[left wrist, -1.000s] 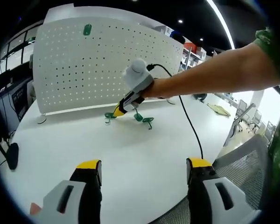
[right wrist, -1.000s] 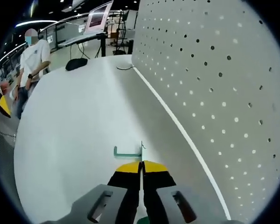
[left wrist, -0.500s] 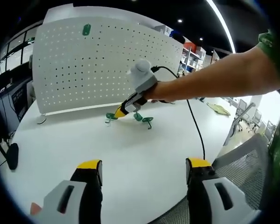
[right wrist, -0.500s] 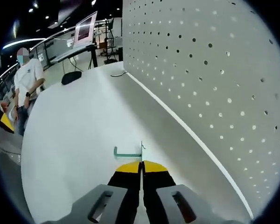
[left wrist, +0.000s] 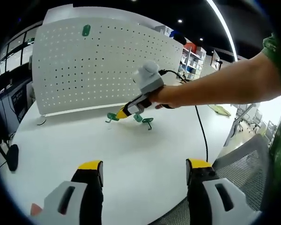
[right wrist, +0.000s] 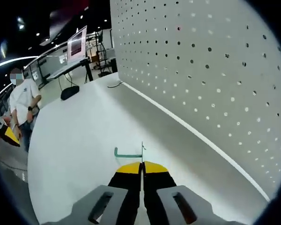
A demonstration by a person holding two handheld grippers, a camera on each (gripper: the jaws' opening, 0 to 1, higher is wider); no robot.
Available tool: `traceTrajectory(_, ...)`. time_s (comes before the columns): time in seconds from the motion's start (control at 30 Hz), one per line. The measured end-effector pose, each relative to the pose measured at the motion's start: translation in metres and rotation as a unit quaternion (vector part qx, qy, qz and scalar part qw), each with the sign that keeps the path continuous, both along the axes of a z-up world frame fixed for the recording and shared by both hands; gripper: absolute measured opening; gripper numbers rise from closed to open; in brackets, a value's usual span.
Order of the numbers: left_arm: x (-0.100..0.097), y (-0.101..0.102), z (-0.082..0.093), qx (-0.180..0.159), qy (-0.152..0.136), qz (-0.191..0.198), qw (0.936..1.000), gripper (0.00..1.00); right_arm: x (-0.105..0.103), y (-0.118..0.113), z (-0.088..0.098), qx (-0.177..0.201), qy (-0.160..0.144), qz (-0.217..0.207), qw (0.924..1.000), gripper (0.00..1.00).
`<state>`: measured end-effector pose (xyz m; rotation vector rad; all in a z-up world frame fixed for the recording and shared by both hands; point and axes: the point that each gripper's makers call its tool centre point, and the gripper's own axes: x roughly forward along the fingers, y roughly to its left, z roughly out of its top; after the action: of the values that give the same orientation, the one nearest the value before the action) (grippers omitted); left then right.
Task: Insert the hook assembly into the mounting plate slot until the hook locks in place.
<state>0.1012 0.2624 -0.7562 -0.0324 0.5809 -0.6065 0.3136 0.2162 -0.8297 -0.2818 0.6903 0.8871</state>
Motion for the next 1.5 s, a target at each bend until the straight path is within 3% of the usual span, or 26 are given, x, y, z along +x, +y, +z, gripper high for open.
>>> traceTrajectory(0.3, -0.001, -0.002, 0.0, 0.002, -0.001, -0.004, 1.0, 0.73, -0.011, 0.005, 0.016, 0.049, -0.004, -0.017, 0.9986, 0.0)
traceTrajectory(0.7, -0.001, -0.002, 0.002, 0.004, -0.004, -0.004, 1.0, 0.73, -0.031, 0.001, 0.026, 0.087, -0.004, -0.037, 0.9955, 0.0)
traceTrajectory(1.5, 0.0, -0.004, 0.014, 0.003, -0.016, -0.012, 0.9998, 0.72, -0.068, -0.011, 0.044, 0.142, -0.008, -0.069, 0.9874, 0.0)
